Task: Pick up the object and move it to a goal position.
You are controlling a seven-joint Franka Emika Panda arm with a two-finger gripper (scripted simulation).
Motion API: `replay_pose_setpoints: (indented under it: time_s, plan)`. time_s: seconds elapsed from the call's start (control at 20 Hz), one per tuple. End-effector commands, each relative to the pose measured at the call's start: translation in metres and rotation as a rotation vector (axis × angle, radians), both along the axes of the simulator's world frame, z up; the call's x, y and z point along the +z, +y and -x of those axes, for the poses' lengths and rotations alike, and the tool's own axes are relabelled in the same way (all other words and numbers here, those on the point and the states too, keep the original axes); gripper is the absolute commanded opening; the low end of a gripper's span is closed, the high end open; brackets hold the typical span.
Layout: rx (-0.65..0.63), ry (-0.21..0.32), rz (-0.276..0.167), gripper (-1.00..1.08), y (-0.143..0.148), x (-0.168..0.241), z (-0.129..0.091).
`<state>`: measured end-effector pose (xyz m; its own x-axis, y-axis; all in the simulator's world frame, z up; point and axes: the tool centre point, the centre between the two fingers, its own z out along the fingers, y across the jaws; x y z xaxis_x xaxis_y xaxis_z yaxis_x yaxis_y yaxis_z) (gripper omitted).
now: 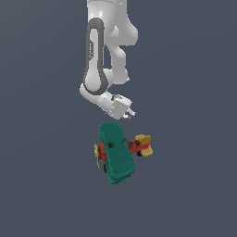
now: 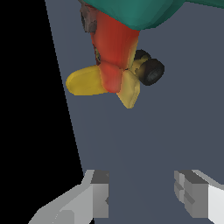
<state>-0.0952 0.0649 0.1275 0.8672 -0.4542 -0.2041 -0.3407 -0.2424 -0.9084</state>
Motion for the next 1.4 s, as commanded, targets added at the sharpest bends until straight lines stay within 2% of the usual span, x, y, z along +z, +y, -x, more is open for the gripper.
replay_pose_setpoints:
  time_s: [0.0, 0.65, 1.35]
  plan:
    - [-0.028, -0.020, -0.001, 0.28, -0.004, -0.001, -0.003]
    - [-0.171, -0.134, 0.013, 0.28, -0.031, -0.003, -0.019]
    - [-0.322, -0.278, 0.061, 0.28, -0.067, 0.003, -0.035]
